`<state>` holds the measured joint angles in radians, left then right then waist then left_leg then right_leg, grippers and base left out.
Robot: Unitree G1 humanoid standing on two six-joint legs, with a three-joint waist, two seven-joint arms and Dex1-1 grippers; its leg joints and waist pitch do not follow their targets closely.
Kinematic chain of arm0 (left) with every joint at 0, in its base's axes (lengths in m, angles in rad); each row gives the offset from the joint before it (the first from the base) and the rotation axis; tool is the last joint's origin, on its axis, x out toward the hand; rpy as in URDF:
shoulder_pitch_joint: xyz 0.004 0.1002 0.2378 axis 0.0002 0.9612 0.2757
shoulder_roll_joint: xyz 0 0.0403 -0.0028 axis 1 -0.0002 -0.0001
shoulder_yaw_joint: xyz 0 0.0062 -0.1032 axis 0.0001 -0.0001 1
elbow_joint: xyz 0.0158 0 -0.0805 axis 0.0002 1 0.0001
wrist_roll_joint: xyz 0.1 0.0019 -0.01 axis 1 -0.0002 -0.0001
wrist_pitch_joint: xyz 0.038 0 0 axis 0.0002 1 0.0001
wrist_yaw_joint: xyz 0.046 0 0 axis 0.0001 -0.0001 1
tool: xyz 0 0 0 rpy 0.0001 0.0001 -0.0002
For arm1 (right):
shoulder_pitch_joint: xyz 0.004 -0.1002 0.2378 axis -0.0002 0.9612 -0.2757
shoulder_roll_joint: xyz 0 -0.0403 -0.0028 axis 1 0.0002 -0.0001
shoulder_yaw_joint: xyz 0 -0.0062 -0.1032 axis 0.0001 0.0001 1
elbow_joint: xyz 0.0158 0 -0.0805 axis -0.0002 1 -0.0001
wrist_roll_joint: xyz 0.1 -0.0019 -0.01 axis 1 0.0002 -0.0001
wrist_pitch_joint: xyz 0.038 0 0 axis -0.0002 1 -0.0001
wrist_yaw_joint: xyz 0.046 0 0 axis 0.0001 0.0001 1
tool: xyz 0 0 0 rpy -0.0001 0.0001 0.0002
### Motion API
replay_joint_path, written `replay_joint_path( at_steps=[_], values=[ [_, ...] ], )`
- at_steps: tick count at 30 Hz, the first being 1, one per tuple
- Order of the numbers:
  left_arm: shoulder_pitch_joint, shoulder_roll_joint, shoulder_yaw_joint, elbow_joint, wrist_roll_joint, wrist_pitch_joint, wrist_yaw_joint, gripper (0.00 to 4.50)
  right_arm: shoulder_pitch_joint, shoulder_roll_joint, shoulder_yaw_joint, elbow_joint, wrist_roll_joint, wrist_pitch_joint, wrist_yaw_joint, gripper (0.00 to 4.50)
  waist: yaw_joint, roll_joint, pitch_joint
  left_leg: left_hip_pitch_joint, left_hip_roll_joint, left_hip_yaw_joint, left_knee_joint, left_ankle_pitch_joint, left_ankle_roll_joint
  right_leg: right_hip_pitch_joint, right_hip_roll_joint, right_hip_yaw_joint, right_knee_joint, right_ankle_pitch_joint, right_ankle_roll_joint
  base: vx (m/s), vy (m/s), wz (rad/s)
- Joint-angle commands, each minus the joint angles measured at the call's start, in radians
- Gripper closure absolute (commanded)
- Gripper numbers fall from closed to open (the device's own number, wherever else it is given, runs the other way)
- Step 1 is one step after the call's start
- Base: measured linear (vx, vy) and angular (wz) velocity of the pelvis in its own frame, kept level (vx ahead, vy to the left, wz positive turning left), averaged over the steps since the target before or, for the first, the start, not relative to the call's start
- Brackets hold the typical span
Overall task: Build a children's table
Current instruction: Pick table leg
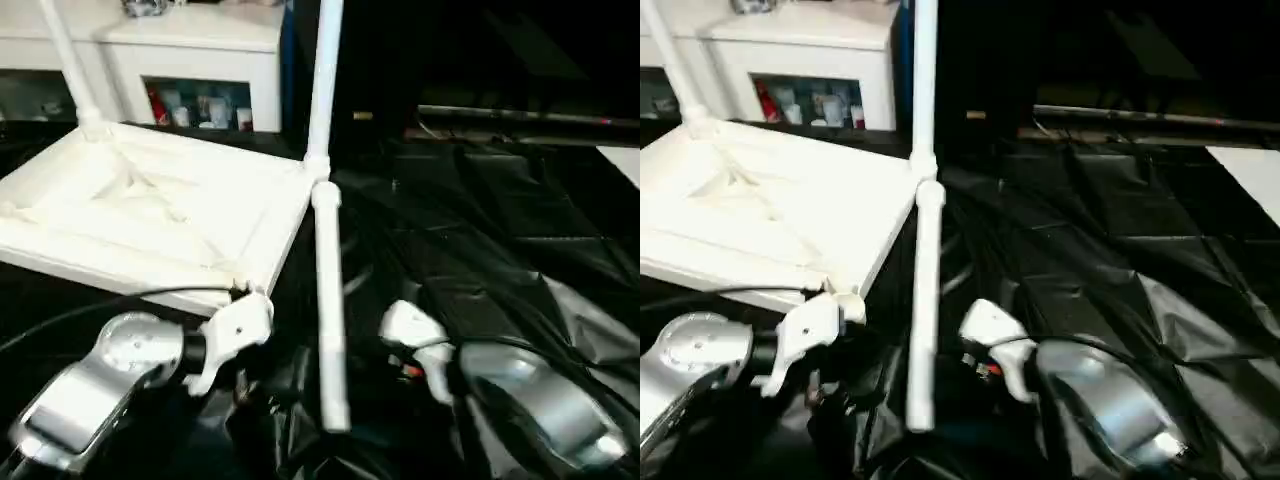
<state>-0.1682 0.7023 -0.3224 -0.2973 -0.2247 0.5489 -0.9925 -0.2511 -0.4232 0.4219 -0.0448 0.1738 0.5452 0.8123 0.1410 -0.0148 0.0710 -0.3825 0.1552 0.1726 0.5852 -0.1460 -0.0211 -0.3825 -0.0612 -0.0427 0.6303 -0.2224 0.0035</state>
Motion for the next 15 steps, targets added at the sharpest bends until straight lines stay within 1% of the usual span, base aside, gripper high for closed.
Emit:
replay_joint_path(
  at_steps=[1,2,3,4,5,6,7,8,9,10,11,13,14,15],
  values=[
    [-0.022,-0.004,0.01,-0.004,-0.009,0.052,0.022,0.06,-0.039,0.039,-0.044,0.05,0.003,-0.014,-0.057,0.88,-0.004,0.009,-0.045,0.036,0.071,-0.051,-0.088,-0.55,-0.103,-0.002,-0.102,0.053,-0.101,-0.459,-0.151,0.0,0.0,0.0],
    [-0.026,-0.011,0.016,-0.003,-0.014,0.076,0.035,0.06,-0.053,0.062,-0.064,0.066,0.012,-0.016,-0.078,0.88,-0.005,0.012,-0.047,0.033,0.071,-0.052,-0.091,-0.544,-0.107,0.002,-0.099,0.051,-0.096,-0.441,-0.151,0.0,0.0,0.0],
    [-0.029,-0.016,0.019,-0.003,-0.017,0.092,0.044,0.06,-0.062,0.078,-0.077,0.077,0.019,-0.018,-0.092,0.88,-0.006,0.012,-0.049,0.032,0.072,-0.053,-0.092,-0.538,-0.108,0.002,-0.098,0.051,-0.094,-0.426,-0.152,0.0,0.0,0.0],
    [-0.036,-0.039,0.034,-0.005,-0.037,0.131,0.068,0.06,-0.074,0.104,-0.105,0.09,0.041,-0.008,-0.115,0.88,-0.003,0.016,-0.047,0.037,0.071,-0.051,-0.093,-0.551,-0.114,-0.003,-0.093,0.05,-0.095,-0.414,-0.151,0.0,0.0,0.0],
    [-0.043,-0.062,0.048,-0.007,-0.052,0.169,0.089,0.06,-0.084,0.126,-0.127,0.102,0.056,-0.001,-0.127,0.88,-0.002,0.016,-0.045,0.048,0.071,-0.046,-0.088,-0.577,-0.12,-0.013,-0.094,0.054,-0.1,-0.42,-0.155,0.0,0.0,0.0],
    [-0.049,-0.082,0.06,-0.008,-0.065,0.201,0.107,0.06,-0.089,0.139,-0.14,0.106,0.067,0.002,-0.133,0.88,-0.001,0.015,-0.044,0.051,0.069,-0.045,-0.084,-0.59,-0.12,-0.015,-0.095,0.055,-0.104,-0.434,-0.155,0.0,0.0,0.0],
    [-0.056,-0.104,0.071,-0.008,-0.075,0.242,0.131,0.06,-0.093,0.153,-0.153,0.109,0.077,0.007,-0.141,0.88,0.0,0.017,-0.042,0.052,0.068,-0.047,-0.085,-0.605,-0.12,-0.013,-0.096,0.054,-0.106,-0.453,-0.152,0.0,0.0,0.0],
    [-0.069,-0.141,0.086,-0.005,-0.081,0.309,0.175,0.06,-0.097,0.172,-0.17,0.107,0.09,0.014,-0.151,0.88,-0.003,0.017,-0.044,0.047,0.07,-0.048,-0.088,-0.604,-0.124,-0.007,-0.094,0.053,-0.101,-0.445,-0.148,0.0,0.0,0.0],
    [-0.074,-0.154,0.089,-0.005,-0.079,0.332,0.192,0.06,-0.098,0.18,-0.176,0.109,0.092,0.013,-0.154,0.88,-0.001,0.018,-0.044,0.047,0.069,-0.051,-0.088,-0.605,-0.124,-0.008,-0.095,0.051,-0.102,-0.444,-0.147,0.0,0.0,0.0],
    [-0.08,-0.168,0.091,-0.003,-0.071,0.365,0.213,0.06,-0.097,0.183,-0.181,0.106,0.091,0.014,-0.161,0.88,-0.002,0.016,-0.044,0.046,0.069,-0.051,-0.09,-0.602,-0.121,-0.007,-0.095,0.051,-0.105,-0.446,-0.139,0.0,0.0,0.0],
    [-0.083,-0.177,0.091,-0.002,-0.065,0.388,0.228,0.06,-0.095,0.185,-0.185,0.103,0.089,0.014,-0.165,0.88,-0.003,0.015,-0.045,0.04,0.069,-0.052,-0.093,-0.582,-0.119,-0.001,-0.095,0.051,-0.102,-0.435,-0.134,0.0,0.0,0.0],
    [-0.09,-0.215,0.111,-0.007,-0.083,0.445,0.263,0.06,-0.089,0.182,-0.192,0.092,0.086,0.017,-0.174,0.88,-0.004,0.014,-0.046,0.036,0.068,-0.05,-0.092,-0.549,-0.114,0.001,-0.095,0.053,-0.101,-0.414,-0.133,0.0,0.0,0.0],
    [-0.095,-0.245,0.132,-0.014,-0.109,0.473,0.278,0.06,-0.084,0.176,-0.199,0.084,0.085,0.022,-0.179,0.88,-0.002,0.013,-0.046,0.037,0.068,-0.047,-0.091,-0.533,-0.109,0.0,-0.094,0.054,-0.102,-0.406,-0.134,0.0,0.0,0.0],
    [-0.095,-0.245,0.132,-0.014,-0.109,0.473,0.278,0.06,-0.084,0.176,-0.199,0.084,0.085,0.022,-0.179,0.88,-0.002,0.013,-0.046,0.037,0.067,-0.045,-0.089,-0.528,-0.107,0.0,-0.095,0.055,-0.103,-0.406,-0.138,0.0,0.0,0.0]
  ],
)
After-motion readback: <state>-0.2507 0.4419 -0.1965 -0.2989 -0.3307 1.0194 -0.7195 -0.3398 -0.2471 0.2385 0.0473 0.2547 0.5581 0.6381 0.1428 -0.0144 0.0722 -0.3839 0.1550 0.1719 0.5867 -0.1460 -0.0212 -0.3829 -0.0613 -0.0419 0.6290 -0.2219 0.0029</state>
